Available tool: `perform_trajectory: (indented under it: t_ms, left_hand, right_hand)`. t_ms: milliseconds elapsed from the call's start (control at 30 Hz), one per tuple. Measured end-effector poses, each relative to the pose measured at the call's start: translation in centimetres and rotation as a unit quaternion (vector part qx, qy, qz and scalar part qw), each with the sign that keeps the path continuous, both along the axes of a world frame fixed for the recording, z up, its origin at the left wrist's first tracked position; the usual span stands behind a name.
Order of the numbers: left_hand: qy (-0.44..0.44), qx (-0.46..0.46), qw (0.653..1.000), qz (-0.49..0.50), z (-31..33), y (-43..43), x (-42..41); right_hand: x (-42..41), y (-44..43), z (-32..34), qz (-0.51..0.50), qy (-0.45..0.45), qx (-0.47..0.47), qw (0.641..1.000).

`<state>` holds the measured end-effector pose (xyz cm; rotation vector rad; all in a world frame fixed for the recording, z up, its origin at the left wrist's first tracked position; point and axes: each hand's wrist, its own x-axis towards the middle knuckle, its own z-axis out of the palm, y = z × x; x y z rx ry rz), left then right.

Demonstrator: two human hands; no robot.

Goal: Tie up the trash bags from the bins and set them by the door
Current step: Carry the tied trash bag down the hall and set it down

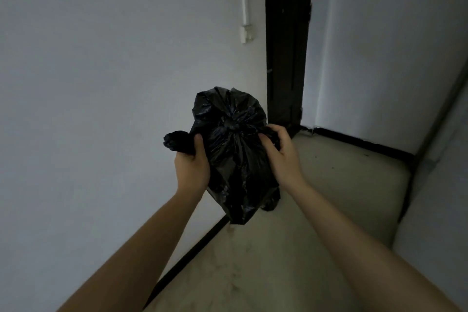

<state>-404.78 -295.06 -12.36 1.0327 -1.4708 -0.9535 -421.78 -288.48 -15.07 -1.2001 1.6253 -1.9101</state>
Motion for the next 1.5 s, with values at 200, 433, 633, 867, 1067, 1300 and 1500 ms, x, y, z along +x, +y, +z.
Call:
perform_trajectory:
  t_ms: [200,433,633,867,1067,1300,1500]
  left_hand:
    - [-0.010,0.027,0.999,-0.017,-2.1,-13.0,-6.8]
    - [-0.046,0.080,0.993,-0.079,-9.2,-28.9,-16.3]
    - [-0.092,0.179,0.961,-0.192,-12.7,-43.1,-24.1]
    - [-0.243,0.278,0.899,-0.237,-24.2,-52.2,-32.1]
    - [-0.295,0.367,0.864,-0.178,-45.4,-55.0,-34.6]
    - [-0.283,0.477,0.825,-0.107,-70.5,-54.4,-32.3]
    - [-0.280,0.541,0.786,-0.104,-86.2,-52.7,-30.2]
  right_hand:
    - [-6.4,-11.5,-1.5,-0.006,-0.006,0.036,0.999]
    - [-15.4,-25.3,-8.0,-0.044,-0.020,0.094,0.994]
    - [-22.8,-37.4,-11.9,-0.111,-0.031,0.167,0.979]
    - [-29.3,-43.8,-23.9,-0.199,-0.062,0.285,0.936]
    - [-31.5,-47.5,-44.4,-0.172,-0.075,0.386,0.903]
    - [-30.2,-47.5,-70.2,-0.098,-0.091,0.463,0.877]
    - [-28.9,-46.5,-86.3,-0.040,-0.066,0.512,0.856]
